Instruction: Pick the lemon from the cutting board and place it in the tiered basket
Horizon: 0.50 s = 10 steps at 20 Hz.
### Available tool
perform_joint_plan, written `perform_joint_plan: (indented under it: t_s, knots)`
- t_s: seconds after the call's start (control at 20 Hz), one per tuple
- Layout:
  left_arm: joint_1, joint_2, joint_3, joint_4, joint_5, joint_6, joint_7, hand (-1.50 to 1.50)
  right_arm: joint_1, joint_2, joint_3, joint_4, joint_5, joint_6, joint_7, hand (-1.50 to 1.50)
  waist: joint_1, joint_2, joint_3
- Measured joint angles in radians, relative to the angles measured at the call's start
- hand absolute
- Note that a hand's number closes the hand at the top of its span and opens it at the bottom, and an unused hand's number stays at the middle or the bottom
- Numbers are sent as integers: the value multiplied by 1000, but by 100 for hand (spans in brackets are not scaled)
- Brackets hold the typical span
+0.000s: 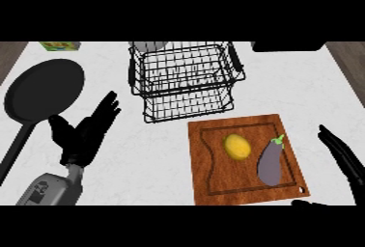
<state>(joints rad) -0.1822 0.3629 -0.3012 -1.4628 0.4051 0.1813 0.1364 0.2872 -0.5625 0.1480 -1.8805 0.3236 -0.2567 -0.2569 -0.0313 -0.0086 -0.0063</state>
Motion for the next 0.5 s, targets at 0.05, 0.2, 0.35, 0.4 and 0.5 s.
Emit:
perform_joint_plan:
  t_s: [0.05, 0.2, 0.35, 0.4, 0.5]
  knots:
    - [-4, -4, -2, 0, -4, 4, 3, 0, 14, -4, 17, -42, 44, -5, 66, -150, 2, 1, 0]
    - [-13, -9, -4, 1, -13, 4, 8, 0, 40, -4, 90, -186, 172, 13, 272, -150, 9, 3, 0]
    - [-23, -19, -3, 5, -16, -4, 15, 0, 36, 32, 190, -295, 299, 55, 466, -150, 19, 5, 2]
    - [-29, -21, 0, 20, -16, -14, 8, 0, 21, 53, 227, -323, 342, 72, 531, -150, 21, 6, 2]
    - [-30, -35, -10, 17, -29, -7, 14, 0, -23, 102, 292, -332, 434, 105, 648, -150, 28, 7, 2]
